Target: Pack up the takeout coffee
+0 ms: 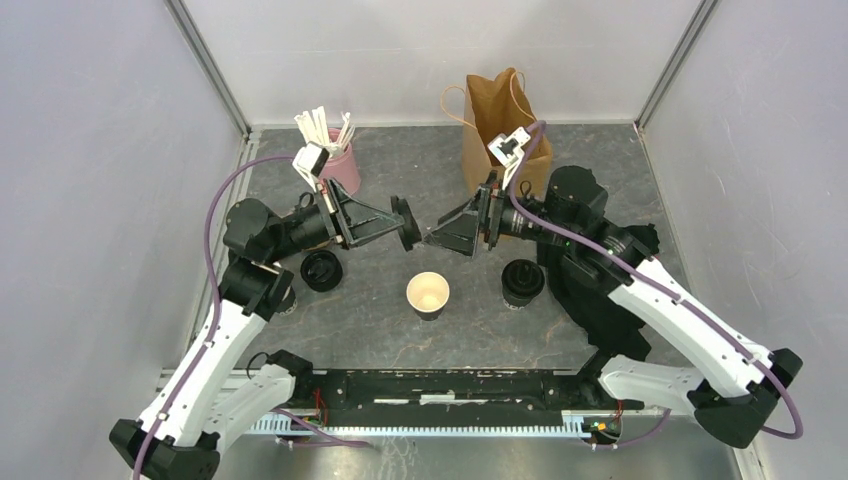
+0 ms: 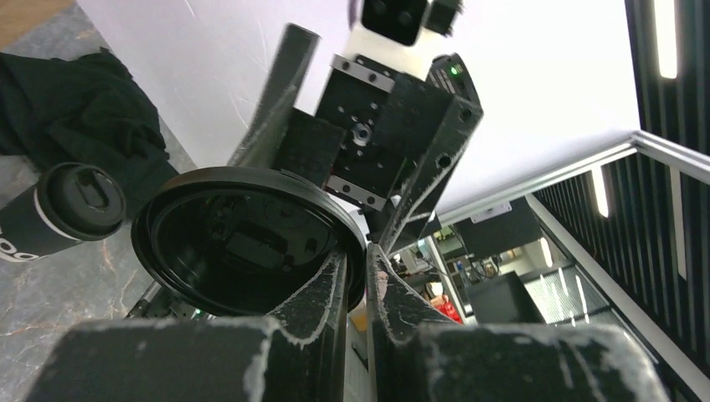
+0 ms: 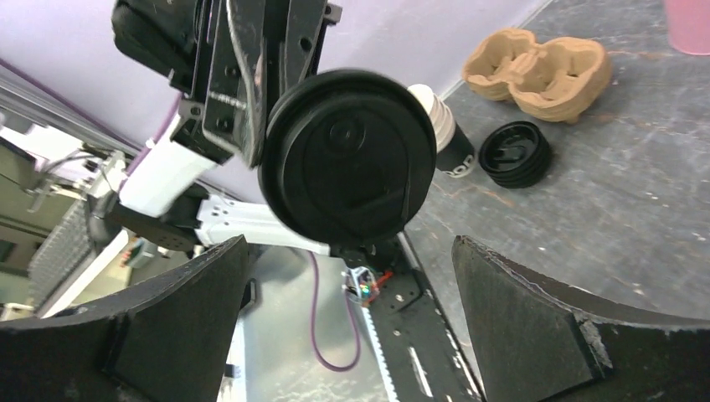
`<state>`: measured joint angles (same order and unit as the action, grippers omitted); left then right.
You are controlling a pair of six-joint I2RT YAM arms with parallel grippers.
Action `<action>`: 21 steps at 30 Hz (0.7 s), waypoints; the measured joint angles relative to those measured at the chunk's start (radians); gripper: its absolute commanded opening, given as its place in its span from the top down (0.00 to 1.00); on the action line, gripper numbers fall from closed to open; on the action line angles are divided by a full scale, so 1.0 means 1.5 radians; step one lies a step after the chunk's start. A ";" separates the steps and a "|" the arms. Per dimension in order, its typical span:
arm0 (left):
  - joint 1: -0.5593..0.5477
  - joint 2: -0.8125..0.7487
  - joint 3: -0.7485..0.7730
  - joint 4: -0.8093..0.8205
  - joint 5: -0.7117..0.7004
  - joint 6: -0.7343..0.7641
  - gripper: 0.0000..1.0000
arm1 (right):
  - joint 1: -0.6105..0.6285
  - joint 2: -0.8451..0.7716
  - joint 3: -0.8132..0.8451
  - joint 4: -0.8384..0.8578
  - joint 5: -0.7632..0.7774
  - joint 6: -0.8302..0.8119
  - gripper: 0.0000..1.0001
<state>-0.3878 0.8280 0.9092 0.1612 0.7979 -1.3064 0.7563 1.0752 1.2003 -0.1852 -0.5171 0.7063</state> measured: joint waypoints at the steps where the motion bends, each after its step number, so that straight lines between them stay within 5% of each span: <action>1: -0.007 -0.001 0.000 0.009 0.001 -0.003 0.87 | 0.000 0.008 -0.001 0.015 -0.005 0.020 0.02; 15: -0.059 0.022 0.000 0.054 0.014 -0.004 0.87 | 0.000 0.020 -0.060 0.151 -0.033 0.141 0.02; 21: -0.068 0.035 0.000 0.056 0.012 -0.004 0.88 | -0.002 0.024 -0.069 0.168 -0.045 0.148 0.14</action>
<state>-0.4900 0.8803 0.9092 0.2455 0.8154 -1.3125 0.7536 1.1118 1.0969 0.0669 -0.5838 0.9287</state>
